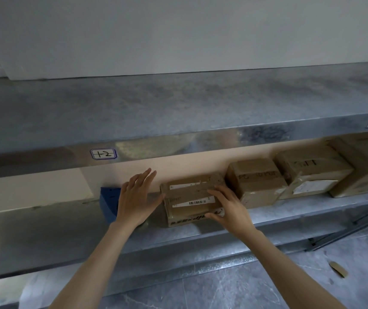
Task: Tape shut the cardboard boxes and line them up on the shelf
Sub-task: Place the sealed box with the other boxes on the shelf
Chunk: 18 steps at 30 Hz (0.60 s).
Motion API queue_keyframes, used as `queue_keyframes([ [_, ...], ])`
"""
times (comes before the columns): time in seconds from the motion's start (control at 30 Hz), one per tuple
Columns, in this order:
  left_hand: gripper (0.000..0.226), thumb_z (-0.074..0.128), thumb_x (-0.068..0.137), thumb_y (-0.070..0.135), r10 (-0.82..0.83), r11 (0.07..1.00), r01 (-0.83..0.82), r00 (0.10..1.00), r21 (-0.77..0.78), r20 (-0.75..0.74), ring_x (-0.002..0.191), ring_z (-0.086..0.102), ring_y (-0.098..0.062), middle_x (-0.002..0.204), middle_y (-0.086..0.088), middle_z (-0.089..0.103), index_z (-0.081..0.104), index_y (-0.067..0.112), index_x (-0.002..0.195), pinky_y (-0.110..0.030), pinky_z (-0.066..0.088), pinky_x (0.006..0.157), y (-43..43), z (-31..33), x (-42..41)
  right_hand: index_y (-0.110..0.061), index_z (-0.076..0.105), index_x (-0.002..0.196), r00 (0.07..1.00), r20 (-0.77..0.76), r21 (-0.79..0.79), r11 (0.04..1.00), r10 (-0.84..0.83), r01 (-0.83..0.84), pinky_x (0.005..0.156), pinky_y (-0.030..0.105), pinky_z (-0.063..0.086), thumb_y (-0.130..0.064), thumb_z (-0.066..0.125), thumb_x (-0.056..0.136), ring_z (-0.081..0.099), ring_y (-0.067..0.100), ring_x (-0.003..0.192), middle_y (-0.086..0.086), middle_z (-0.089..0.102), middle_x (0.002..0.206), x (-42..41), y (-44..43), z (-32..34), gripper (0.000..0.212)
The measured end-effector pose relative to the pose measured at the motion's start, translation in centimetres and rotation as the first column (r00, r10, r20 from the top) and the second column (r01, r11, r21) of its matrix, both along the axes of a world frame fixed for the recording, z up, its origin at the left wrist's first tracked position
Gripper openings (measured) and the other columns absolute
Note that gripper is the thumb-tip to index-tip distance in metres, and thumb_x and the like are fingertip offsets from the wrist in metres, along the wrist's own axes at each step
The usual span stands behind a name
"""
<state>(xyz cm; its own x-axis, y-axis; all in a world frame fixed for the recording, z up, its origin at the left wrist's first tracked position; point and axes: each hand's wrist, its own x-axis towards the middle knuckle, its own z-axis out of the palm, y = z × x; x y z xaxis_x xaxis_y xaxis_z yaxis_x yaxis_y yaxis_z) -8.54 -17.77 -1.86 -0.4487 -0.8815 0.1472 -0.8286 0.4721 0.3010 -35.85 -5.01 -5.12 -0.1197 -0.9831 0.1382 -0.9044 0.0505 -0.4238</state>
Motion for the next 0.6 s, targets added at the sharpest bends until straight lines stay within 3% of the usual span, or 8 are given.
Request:
queue_keyframes([
  [0.2, 0.071, 0.050, 0.093, 0.060, 0.028, 0.999, -0.027, 1.000, -0.021, 0.014, 0.144, 0.027, -0.020, 0.159, 0.008, 0.030, 0.031, 0.028, 0.153, -0.041, 0.023, 0.115, 0.1, 0.1, -0.1, -0.025, 0.054, 0.135, 0.999, -0.019, 0.037, 0.999, -0.035, 0.036, 0.091, 0.038, 0.055, -0.043, 0.069, 0.086, 0.042, 0.017, 0.134, -0.006, 0.041, 0.148, -0.2, 0.1, 0.0, 0.054],
  [0.47, 0.073, 0.050, 0.091, 0.062, 0.077, 0.996, -0.077, 0.997, -0.034, 0.018, 0.143, 0.029, -0.020, 0.159, 0.007, 0.031, 0.031, 0.028, 0.153, -0.039, 0.023, 0.114, 2.3, 1.1, 0.5, -0.026, 0.051, 0.138, 1.000, 0.018, 0.120, 0.993, -0.024, 0.022, 0.094, 0.038, 0.053, -0.041, 0.065, 0.090, 0.039, 0.017, 0.135, -0.006, 0.037, 0.150, -0.3, -0.1, 1.2, 0.052],
  [0.6, 0.074, 0.052, 0.090, 0.062, 0.110, 0.991, -0.109, 0.994, -0.079, 0.009, 0.141, 0.035, -0.021, 0.156, 0.003, 0.038, 0.037, 0.024, 0.151, -0.043, 0.030, 0.111, 4.5, 2.3, 0.7, -0.026, 0.049, 0.140, 0.999, 0.053, 0.089, 0.996, -0.013, 0.008, 0.096, 0.038, 0.050, -0.042, 0.062, 0.092, 0.039, 0.018, 0.135, -0.004, 0.040, 0.148, -0.2, 0.4, 2.6, 0.052],
])
